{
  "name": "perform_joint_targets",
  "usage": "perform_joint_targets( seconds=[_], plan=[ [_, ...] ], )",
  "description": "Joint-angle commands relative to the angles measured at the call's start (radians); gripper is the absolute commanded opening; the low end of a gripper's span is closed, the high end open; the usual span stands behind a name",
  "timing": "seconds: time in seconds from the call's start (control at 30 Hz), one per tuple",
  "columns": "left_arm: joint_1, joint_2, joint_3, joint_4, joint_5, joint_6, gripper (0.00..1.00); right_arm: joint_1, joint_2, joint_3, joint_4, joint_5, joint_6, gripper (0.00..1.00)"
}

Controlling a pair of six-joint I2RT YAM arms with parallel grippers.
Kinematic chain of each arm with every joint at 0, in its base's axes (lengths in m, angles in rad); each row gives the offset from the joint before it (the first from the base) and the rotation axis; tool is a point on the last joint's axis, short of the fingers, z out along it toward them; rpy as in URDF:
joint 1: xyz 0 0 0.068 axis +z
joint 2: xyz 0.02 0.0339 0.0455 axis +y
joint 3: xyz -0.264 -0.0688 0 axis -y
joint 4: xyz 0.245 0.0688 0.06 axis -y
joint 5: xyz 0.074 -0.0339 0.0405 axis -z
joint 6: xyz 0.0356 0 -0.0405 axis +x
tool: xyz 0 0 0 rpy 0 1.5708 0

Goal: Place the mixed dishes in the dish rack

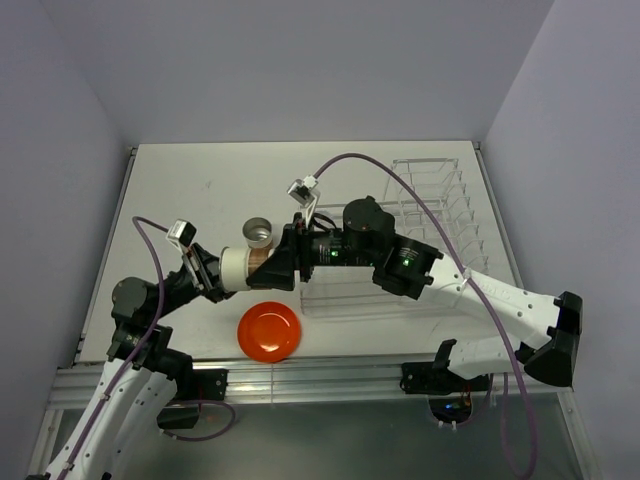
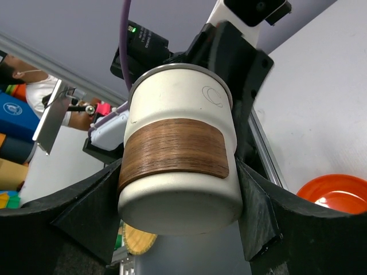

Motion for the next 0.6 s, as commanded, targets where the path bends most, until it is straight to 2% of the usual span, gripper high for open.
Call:
perform_joint_targets(
  seconds=[0.0,0.07,0.1,0.13,0.2,0.23,0.27,0.3,0.37,0.47,0.57],
  plan=[
    [-0.001,-0.005,-0.001,0.065,0.024,-0.006,0.38,0.008,0.004,0.037,0.064,0.023,-0.006,0.0],
    [-0.002,-0.011,0.016,0.004,0.018,0.039,0.71,0.008,-0.012,0.034,0.038,0.038,-0.018,0.0],
    [-0.002,-0.014,0.028,-0.041,0.01,0.07,0.95,0.008,-0.019,0.037,0.02,0.085,-0.038,0.0],
    [-0.002,-0.013,0.041,-0.135,-0.008,0.136,0.99,0.009,-0.028,0.04,-0.038,0.116,-0.05,0.0],
    [-0.001,-0.004,0.093,-0.257,-0.032,0.213,0.99,0.008,-0.058,0.057,-0.098,0.218,-0.086,0.0],
    [-0.001,0.012,0.113,-0.398,-0.071,0.296,0.99,0.008,-0.065,0.068,-0.174,0.26,-0.098,0.0],
    [-0.002,0.021,0.16,-0.465,-0.095,0.338,0.99,0.006,-0.074,0.095,-0.221,0.305,-0.121,0.0],
    [-0.001,0.032,0.186,-0.534,-0.124,0.383,0.99,0.006,-0.078,0.112,-0.267,0.407,-0.13,0.0],
    [-0.002,0.065,0.272,-0.742,-0.251,0.503,0.99,0.008,-0.081,0.161,-0.414,0.511,-0.15,0.0],
    [-0.002,0.108,0.35,-0.913,-0.424,0.612,0.99,0.008,-0.059,0.216,-0.587,0.69,-0.162,0.0],
    [-0.002,0.159,0.381,-0.951,-0.517,0.67,0.99,-0.005,0.011,0.272,-0.752,0.823,-0.163,0.0]
  ],
)
